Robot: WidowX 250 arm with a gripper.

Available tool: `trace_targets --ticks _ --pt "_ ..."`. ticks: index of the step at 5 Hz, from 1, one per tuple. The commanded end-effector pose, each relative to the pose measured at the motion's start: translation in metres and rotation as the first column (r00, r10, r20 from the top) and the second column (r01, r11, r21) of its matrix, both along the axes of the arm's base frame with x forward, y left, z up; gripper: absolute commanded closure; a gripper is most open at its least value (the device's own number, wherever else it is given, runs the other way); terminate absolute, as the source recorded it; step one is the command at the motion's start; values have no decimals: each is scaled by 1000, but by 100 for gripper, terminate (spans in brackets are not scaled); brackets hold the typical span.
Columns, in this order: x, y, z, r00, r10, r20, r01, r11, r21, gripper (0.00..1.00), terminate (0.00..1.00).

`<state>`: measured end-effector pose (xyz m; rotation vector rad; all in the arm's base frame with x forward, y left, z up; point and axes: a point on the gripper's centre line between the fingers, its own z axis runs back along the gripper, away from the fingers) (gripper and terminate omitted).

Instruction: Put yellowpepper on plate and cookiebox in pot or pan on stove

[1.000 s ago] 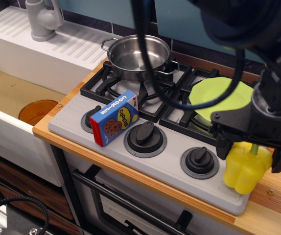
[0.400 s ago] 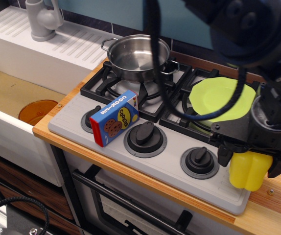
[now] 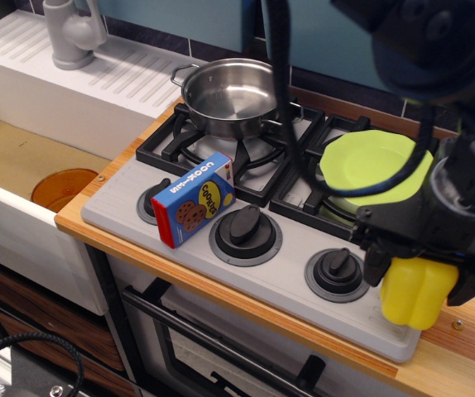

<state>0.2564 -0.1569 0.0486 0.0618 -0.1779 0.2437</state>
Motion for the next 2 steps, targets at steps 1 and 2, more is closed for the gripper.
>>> trace_targets --ticks 1,2 --pt "14 -2 62 1000 -14 -6 14 1000 -10 100 0" --pt "30 5 78 999 -28 -26 28 1000 -8 100 0"
